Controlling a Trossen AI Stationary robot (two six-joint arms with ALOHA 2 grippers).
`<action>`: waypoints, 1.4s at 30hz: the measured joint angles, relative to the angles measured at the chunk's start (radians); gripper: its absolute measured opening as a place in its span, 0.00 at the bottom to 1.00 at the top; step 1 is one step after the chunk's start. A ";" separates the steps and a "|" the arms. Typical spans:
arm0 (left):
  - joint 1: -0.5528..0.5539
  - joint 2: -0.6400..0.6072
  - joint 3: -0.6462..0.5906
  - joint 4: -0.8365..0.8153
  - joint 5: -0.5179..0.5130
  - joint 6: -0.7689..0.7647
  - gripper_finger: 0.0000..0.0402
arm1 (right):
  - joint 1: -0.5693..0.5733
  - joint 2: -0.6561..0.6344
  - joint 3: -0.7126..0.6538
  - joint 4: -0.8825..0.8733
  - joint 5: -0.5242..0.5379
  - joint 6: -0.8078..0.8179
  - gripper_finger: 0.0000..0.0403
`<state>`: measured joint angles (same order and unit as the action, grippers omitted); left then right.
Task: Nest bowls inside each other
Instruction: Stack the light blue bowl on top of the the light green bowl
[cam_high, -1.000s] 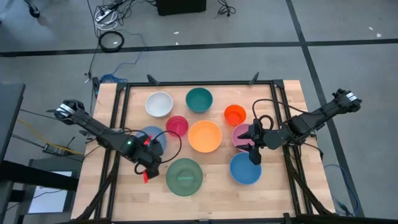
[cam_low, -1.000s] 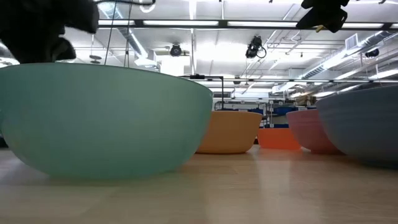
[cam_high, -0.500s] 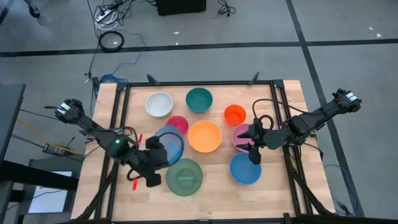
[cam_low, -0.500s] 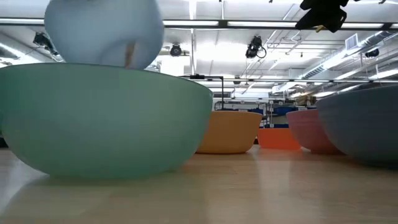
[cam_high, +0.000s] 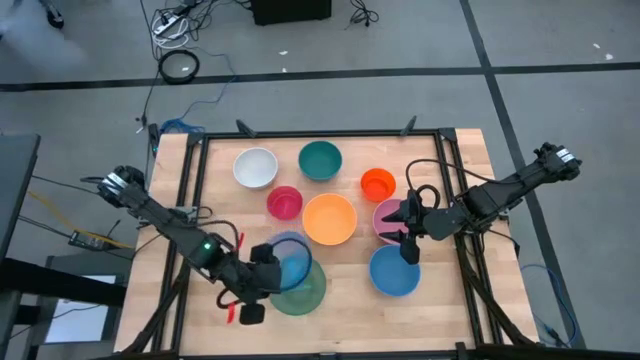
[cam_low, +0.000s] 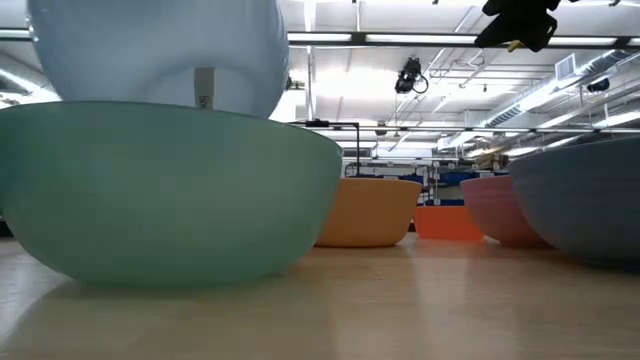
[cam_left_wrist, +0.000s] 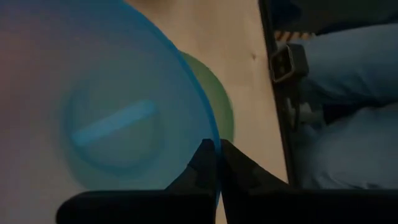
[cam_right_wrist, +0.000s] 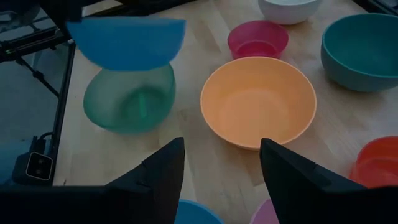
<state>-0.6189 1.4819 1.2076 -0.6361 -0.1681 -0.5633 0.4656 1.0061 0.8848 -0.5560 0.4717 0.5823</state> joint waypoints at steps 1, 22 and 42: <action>0.000 0.009 0.000 0.007 0.006 0.002 0.02 | 0.000 0.000 0.000 0.000 0.000 0.000 0.49; 0.000 0.095 -0.001 0.090 0.043 -0.072 0.11 | 0.014 0.000 0.000 0.000 -0.021 -0.017 0.49; 0.005 0.086 0.001 0.093 0.091 -0.171 0.36 | 0.038 0.000 0.000 0.001 -0.021 -0.007 0.48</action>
<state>-0.6144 1.5680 1.2084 -0.5426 -0.0776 -0.7346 0.5034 1.0061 0.8848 -0.5552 0.4503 0.5751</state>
